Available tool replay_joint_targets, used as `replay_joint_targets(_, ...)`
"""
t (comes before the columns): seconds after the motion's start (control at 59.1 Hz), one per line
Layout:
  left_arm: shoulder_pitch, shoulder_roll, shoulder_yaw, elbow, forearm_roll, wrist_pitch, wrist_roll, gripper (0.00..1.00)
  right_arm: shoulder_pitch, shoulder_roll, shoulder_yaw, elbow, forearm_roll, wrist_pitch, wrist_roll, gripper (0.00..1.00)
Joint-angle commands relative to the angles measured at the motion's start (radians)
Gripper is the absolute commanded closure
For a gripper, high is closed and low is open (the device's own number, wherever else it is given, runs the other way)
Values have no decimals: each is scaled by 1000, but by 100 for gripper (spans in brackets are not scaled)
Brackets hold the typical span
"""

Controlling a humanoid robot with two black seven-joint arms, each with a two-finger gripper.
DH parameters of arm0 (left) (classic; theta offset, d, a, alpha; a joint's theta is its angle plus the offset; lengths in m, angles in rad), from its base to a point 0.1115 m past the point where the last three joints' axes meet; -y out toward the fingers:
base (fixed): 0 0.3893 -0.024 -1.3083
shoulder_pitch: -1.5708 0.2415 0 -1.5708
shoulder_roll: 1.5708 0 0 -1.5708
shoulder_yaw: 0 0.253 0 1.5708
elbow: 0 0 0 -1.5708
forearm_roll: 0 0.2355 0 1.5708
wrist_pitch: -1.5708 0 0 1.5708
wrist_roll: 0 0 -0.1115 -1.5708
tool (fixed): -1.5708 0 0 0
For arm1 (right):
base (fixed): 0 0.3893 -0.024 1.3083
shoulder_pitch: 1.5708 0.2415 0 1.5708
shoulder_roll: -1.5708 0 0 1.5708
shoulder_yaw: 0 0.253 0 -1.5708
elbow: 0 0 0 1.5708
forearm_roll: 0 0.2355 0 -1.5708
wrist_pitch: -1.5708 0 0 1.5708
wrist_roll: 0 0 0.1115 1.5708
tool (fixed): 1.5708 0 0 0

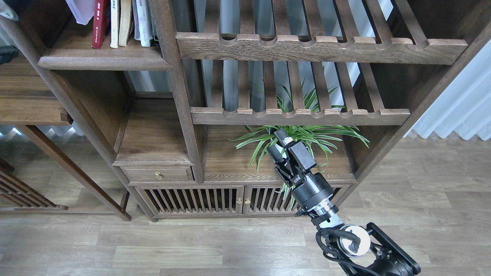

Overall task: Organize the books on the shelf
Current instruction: 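Insert the white book upright among the books on the top shelf, left gripper, then push the white book deeper into the top shelf with the left gripper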

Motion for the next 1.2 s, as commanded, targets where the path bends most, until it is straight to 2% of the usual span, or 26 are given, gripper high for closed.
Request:
replay_joint_targets(0.0, 12, -9, 1, 1, 0, 0, -1, 100, -2, -3, 3, 1, 2, 0, 0, 1)
replay_joint_targets(0.389, 42, -15, -10, 5, -5, 0, -1, 98, -3, -4, 20, 3, 4, 0, -3, 1)
replay_joint_targets(0.524, 44, -16, -8, 5, -19, 0, -4, 92, -3, -4, 20, 3, 4, 0, -1, 1)
replay_joint_targets(0.592, 44, -25, -6, 4, -26, 0, -2, 83, -5, -4, 20, 3, 4, 0, -3, 1)
replay_joint_targets(0.778, 39, -59, -5, 1, -31, 0, -2, 66, -6, -7, 21, 6, 5, 0, -1, 1)
replay_joint_targets(1.184, 15, -81, -8, 2, -94, 0, -19, 60, -12, -11, 21, 11, 5, 0, -1, 1)
